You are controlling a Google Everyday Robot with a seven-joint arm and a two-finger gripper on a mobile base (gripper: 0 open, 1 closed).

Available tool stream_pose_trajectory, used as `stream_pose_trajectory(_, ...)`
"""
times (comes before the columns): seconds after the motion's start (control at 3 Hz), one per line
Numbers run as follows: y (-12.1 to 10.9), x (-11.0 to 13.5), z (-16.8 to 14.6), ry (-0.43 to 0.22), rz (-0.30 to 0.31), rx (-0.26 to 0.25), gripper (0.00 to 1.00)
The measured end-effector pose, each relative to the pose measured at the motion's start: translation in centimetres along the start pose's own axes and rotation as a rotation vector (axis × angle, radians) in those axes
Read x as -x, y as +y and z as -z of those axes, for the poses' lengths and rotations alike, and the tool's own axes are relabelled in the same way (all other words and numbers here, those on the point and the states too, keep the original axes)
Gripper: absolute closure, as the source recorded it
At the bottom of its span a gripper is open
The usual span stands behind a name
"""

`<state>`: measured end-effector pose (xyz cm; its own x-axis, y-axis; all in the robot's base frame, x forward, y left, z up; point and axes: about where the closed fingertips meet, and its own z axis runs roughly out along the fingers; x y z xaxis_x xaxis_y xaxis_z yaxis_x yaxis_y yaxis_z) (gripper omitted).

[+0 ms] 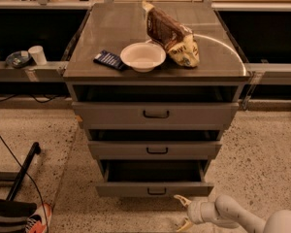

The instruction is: Close bottom drawer

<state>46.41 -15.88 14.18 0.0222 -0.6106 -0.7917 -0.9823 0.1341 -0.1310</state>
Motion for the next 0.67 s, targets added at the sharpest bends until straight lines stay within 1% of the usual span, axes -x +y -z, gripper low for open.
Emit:
stream_pose_trajectory(0.33,-1.9,0.1,-0.3,-0.016,0.017,-0.012,0.48)
stream_pose_trajectory(0.67,-4.1,-0.3,-0.1,-0.022,0.026,-0.043,0.48)
